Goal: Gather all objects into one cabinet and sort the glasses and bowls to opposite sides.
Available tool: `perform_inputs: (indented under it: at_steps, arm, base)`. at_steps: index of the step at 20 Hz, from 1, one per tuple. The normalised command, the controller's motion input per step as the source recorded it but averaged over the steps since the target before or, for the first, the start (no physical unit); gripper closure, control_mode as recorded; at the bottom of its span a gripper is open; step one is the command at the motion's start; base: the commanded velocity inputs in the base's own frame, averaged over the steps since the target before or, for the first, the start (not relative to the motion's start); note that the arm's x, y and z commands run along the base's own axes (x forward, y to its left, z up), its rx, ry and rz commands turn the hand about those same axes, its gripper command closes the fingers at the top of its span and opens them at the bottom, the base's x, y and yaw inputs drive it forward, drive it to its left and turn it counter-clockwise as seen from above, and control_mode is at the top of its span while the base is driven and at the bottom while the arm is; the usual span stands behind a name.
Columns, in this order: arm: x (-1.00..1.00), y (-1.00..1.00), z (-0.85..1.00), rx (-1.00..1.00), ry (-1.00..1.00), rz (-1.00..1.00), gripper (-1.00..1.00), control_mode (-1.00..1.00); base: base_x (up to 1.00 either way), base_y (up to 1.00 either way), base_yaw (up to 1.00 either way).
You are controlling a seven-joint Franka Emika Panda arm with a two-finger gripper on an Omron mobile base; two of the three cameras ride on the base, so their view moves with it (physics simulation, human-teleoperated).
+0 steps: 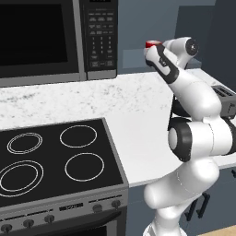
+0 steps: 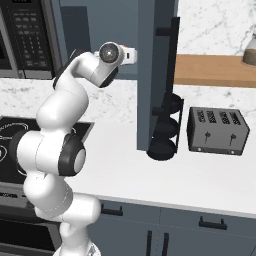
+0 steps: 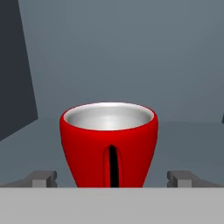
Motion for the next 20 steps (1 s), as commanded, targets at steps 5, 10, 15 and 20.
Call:
perform_inputs:
  at_steps: [5,10,15,20]
  arm:
    - [0.0,0.0,0.0,0.0,0.0,0.0,1.0,-1.0]
    - [0.0,0.0,0.0,0.0,0.0,0.0,1.0,-1.0]
    - [0.0,0.0,0.0,0.0,0.0,0.0,1.0,-1.0]
    - [-0.05,0.0,0.0,0.0,0.0,0.0,1.0,-1.0]
  base:
    - [0.0,0.0,0.0]
    - [0.0,0.0,0.0]
    - [0.0,0.0,0.0]
    - [0.0,0.0,0.0]
